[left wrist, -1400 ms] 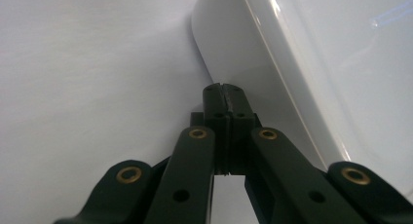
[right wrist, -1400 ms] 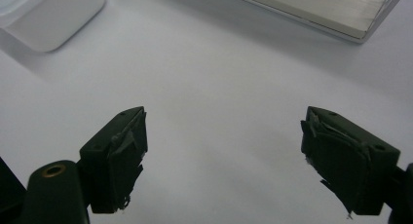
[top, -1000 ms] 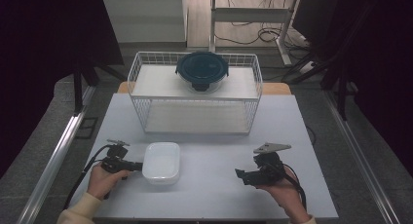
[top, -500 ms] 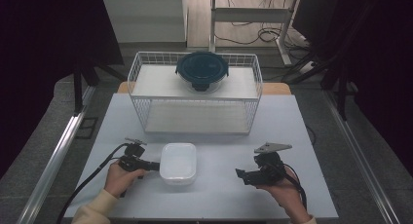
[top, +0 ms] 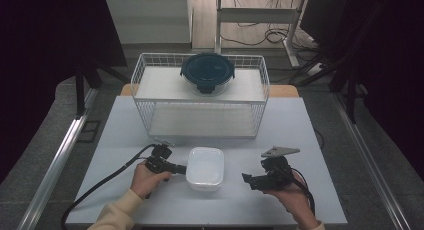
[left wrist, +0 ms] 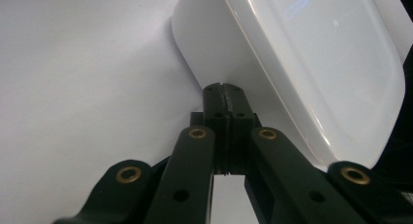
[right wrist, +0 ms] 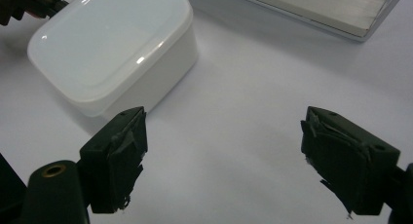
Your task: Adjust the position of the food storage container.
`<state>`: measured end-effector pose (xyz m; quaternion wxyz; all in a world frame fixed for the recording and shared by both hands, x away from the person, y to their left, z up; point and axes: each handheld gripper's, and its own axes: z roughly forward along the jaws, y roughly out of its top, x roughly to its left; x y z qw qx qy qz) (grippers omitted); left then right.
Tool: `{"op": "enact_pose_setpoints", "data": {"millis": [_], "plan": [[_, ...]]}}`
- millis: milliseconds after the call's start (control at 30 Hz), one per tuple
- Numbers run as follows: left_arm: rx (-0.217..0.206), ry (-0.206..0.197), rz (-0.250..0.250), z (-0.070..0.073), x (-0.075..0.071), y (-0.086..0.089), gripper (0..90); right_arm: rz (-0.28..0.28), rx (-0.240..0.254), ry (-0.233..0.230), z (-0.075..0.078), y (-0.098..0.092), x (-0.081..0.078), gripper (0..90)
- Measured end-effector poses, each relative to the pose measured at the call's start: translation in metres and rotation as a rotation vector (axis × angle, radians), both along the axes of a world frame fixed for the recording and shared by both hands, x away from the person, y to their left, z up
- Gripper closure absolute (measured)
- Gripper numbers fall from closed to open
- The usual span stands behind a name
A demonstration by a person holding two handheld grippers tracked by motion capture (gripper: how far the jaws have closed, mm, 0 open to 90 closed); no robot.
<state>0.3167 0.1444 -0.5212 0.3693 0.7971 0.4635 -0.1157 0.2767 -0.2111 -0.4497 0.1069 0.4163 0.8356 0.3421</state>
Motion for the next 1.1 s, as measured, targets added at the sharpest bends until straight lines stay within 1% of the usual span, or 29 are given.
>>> {"op": "enact_pose_setpoints", "data": {"millis": [33, 100, 133, 167, 200, 233, 267, 300, 367, 400, 433, 467, 500, 533, 567, 600, 667, 700, 767, 833, 867, 933, 1033, 1100], "plan": [[0.003, 0.0, -0.005, 0.0, 0.0, -0.001, 90.0, 0.0, 0.0, 0.001, 0.0, 0.0, 0.0, 17.1], [-0.007, 0.002, 0.003, 0.0, 0.0, -0.003, 90.0, 0.0, 0.0, 0.001, 0.0, 0.0, 0.0, 17.1], [-0.001, -0.002, -0.009, -0.001, 0.0, -0.002, 90.0, -0.002, 0.001, 0.003, 0.0, 0.0, 0.0, 17.1], [0.002, -0.009, -0.005, -0.001, -0.001, -0.001, 90.0, -0.001, 0.001, 0.002, 0.0, 0.0, -0.001, 17.1], [0.011, -0.024, 0.001, 0.001, -0.002, 0.0, 90.0, -0.003, 0.001, 0.005, 0.001, 0.0, -0.001, 17.0], [0.011, -0.028, 0.004, 0.002, -0.003, 0.002, 90.0, -0.002, 0.002, -0.005, 0.001, 0.0, -0.001, 17.0], [0.005, -0.035, 0.01, 0.006, -0.005, 0.005, 90.0, -0.005, 0.005, -0.002, 0.001, 0.0, -0.001, 17.1], [0.002, -0.052, 0.023, 0.01, -0.008, 0.009, 90.0, -0.006, 0.008, -0.006, 0.002, 0.0, -0.002, 17.1], [0.004, -0.098, 0.05, 0.021, -0.015, 0.015, 90.0, -0.004, 0.012, -0.017, 0.003, 0.0, -0.002, 17.1], [0.004, -0.128, 0.064, 0.026, -0.02, 0.018, 90.0, -0.003, 0.014, -0.022, 0.004, -0.001, -0.002, 17.1], [0.008, -0.153, 0.079, 0.032, -0.025, 0.02, 86.2, 0.0, 0.013, -0.021, 0.004, -0.001, -0.002, 17.0], [0.003, -0.181, 0.093, 0.038, -0.03, 0.022, 81.1, -0.004, 0.019, -0.026, 0.004, -0.001, -0.002, 17.0], [-0.013, -0.193, 0.115, 0.043, -0.034, 0.024, 71.0, -0.008, 0.022, -0.025, 0.004, -0.002, -0.002, 17.0], [-0.03, -0.208, 0.123, 0.049, -0.037, 0.027, 61.1, -0.007, 0.029, -0.022, 0.004, -0.003, -0.002, 17.0], [-0.046, -0.219, 0.134, 0.054, -0.04, 0.03, 53.6, -0.012, 0.041, -0.018, 0.004, -0.004, -0.001, 16.6], [-0.05, -0.238, 0.15, 0.059, -0.043, 0.033, 47.2, -0.022, 0.048, -0.021, 0.005, -0.005, -0.001, 16.0], [-0.03, -0.28, 0.179, 0.068, -0.049, 0.036, 37.8, -0.04, 0.073, -0.037, 0.006, -0.007, -0.001, 16.0], [-0.017, -0.297, 0.184, 0.07, -0.051, 0.037, 33.6, -0.053, 0.087, -0.046, 0.006, -0.008, -0.001, 16.3], [0.002, -0.323, 0.199, 0.073, -0.053, 0.036, 30.6, -0.053, 0.105, -0.059, 0.007, -0.009, -0.002, 17.5], [0.024, -0.336, 0.202, 0.072, -0.054, 0.035, 28.7, -0.06, 0.116, -0.053, 0.006, -0.011, -0.001, 18.7], [0.033, -0.34, 0.206, 0.072, -0.054, 0.034, 28.2, -0.065, 0.123, -0.045, 0.005, -0.012, 0.0, 19.9], [0.046, -0.34, 0.198, 0.07, -0.053, 0.033, 26.8, -0.073, 0.132, -0.036, 0.004, -0.013, 0.001, 19.8], [0.056, -0.347, 0.2, 0.07, -0.054, 0.034, 24.6, -0.076, 0.137, -0.039, 0.004, -0.016, 0.003, 20.0], [0.059, -0.35, 0.205, 0.071, -0.056, 0.035, 23.1, -0.068, 0.132, -0.051, 0.005, -0.017, 0.003, 20.2]]}}
